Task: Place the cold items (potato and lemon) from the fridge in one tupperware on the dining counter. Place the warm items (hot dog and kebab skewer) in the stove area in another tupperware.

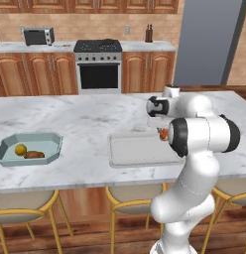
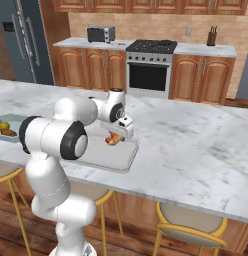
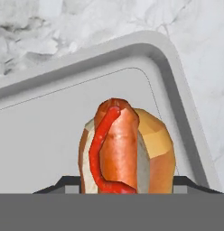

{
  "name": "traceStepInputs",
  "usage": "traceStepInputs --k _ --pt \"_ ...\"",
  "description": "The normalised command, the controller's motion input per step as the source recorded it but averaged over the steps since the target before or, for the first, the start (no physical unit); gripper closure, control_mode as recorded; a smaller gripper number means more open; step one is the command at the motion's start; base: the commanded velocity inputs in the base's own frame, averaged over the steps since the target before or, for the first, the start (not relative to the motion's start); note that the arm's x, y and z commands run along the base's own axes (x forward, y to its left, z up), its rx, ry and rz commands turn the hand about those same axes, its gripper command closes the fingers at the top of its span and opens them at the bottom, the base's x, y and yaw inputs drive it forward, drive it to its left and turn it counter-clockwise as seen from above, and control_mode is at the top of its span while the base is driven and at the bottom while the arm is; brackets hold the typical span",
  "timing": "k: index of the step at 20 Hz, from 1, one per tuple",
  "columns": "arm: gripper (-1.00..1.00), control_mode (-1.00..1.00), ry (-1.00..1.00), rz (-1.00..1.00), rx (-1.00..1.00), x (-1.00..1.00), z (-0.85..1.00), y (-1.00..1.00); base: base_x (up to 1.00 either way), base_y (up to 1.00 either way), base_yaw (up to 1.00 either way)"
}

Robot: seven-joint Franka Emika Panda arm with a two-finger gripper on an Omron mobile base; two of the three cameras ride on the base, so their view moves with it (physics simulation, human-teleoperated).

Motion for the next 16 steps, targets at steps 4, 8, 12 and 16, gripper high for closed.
traceStepInputs --k 4,8,12,16 --pt "1.00 -1.00 0.00 0.12 0.00 -0.02 -0.53 0.00 0.00 0.00 0.00" --pt "1.00 -1.00 0.01 0.10 -0.02 -0.15 -0.52 0.00 0.00 0.00 0.00" --pt "1.00 -1.00 0.04 0.12 -0.03 0.00 -0.53 0.00 0.00 0.00 0.00" --pt "1.00 -1.00 0.00 0.12 -0.04 0.00 -0.45 0.00 0.00 0.00 0.00"
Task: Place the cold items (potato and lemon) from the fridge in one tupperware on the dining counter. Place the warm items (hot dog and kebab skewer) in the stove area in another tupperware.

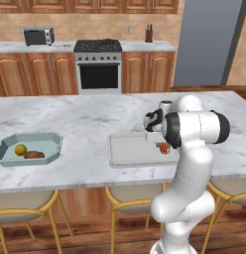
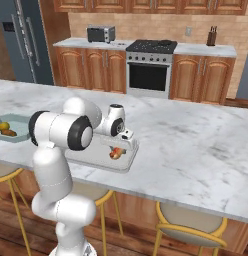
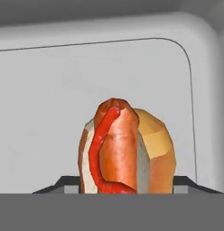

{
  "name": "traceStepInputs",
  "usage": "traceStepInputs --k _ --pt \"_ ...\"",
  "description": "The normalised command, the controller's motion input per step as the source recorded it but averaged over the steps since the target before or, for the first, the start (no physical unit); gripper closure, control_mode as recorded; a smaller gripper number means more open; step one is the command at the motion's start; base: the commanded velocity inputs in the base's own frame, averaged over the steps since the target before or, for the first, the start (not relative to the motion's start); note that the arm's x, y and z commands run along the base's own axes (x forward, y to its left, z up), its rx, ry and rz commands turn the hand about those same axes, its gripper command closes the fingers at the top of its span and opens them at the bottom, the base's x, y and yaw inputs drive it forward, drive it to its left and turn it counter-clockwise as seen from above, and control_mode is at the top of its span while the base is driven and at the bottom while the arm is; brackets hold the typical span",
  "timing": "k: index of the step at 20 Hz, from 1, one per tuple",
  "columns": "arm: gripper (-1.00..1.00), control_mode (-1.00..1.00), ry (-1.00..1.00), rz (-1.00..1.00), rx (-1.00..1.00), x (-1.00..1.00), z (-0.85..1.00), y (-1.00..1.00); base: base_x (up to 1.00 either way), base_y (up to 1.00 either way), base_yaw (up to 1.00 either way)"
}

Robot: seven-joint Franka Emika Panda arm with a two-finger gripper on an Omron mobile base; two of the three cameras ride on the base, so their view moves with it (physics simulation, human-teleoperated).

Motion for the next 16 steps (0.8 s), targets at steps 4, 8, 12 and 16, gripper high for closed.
traceStepInputs --k 4,8,12,16 --pt "1.00 -1.00 0.00 0.10 0.00 0.00 -0.13 0.03 0.00 0.00 0.00" --pt "-1.00 -1.00 0.00 0.09 0.00 0.00 -0.08 0.05 0.00 0.00 0.00" --pt "-1.00 -1.00 0.00 0.03 0.00 -0.01 0.00 0.00 0.00 0.00 0.00" --pt "-1.00 -1.00 0.01 0.00 0.00 -0.11 0.37 0.00 0.00 0.00 0.00"
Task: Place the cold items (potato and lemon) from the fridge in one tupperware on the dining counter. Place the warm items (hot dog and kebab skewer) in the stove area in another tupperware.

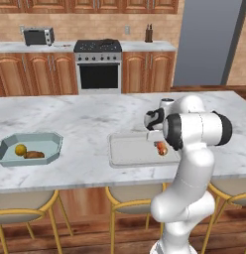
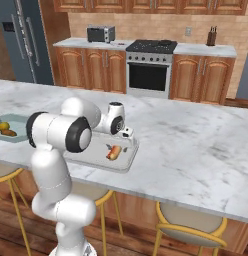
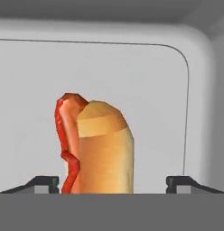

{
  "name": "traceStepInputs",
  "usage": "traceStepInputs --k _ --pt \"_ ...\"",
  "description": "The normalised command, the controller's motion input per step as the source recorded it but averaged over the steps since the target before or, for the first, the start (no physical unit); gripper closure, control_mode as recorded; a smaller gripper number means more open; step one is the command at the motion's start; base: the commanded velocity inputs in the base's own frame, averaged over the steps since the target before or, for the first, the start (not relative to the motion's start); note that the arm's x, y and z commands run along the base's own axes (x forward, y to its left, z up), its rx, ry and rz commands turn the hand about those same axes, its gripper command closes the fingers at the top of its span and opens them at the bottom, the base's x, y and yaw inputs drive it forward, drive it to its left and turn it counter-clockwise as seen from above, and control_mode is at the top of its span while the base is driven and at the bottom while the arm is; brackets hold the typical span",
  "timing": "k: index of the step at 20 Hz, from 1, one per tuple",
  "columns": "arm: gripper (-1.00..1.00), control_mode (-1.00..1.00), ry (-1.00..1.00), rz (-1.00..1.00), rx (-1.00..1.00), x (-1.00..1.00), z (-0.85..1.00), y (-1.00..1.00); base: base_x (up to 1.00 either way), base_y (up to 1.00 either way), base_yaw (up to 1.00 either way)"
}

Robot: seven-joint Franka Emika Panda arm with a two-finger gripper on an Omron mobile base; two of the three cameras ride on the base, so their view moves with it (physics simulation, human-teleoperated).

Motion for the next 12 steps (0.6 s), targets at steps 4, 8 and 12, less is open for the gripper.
traceStepInputs --k 4,8,12 --pt "-1.00 -1.00 0.00 0.00 0.00 -0.30 0.86 0.00 0.00 0.00 0.00" --pt "-1.00 -1.00 -0.01 0.00 0.00 -0.85 0.90 0.00 0.00 0.00 0.00" --pt "-1.00 -1.00 0.00 -0.01 0.01 -1.00 0.72 0.00 0.00 0.00 0.00"
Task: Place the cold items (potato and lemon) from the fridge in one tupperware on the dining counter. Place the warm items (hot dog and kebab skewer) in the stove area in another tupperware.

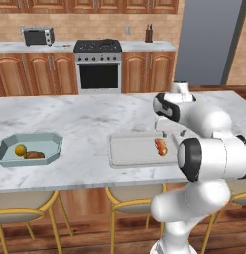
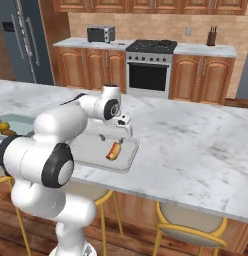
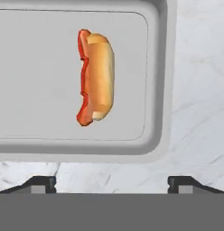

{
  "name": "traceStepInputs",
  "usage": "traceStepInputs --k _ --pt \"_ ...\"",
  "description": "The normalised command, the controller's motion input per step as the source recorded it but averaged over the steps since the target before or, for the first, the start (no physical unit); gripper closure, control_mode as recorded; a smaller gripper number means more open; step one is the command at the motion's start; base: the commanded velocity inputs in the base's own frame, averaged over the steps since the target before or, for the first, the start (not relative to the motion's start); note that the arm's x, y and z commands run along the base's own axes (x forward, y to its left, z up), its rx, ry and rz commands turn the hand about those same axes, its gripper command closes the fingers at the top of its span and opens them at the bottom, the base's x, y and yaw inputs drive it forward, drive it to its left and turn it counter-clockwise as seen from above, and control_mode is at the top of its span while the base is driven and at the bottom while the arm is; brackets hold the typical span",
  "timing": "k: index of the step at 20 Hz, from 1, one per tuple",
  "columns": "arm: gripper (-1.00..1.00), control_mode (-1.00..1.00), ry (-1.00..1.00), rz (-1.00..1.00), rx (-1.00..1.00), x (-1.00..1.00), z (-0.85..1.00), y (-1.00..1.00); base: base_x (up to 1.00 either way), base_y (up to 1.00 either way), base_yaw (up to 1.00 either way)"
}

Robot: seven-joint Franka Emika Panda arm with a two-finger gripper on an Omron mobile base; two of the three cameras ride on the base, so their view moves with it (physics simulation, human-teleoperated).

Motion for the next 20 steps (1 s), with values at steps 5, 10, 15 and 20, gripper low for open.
traceStepInputs --k 5,10,15,20 --pt "-1.00 -1.00 0.00 -0.02 0.04 -1.00 0.61 0.00 0.00 0.00 0.00" --pt "-1.00 -1.00 0.00 -0.04 0.03 -1.00 0.53 0.34 0.00 0.00 0.00" --pt "-1.00 -1.00 0.01 -0.10 -0.01 -0.90 0.05 0.65 0.00 0.00 0.00" --pt "-1.00 -1.00 0.04 0.00 -0.05 -0.38 -0.20 0.28 0.00 0.00 0.00"
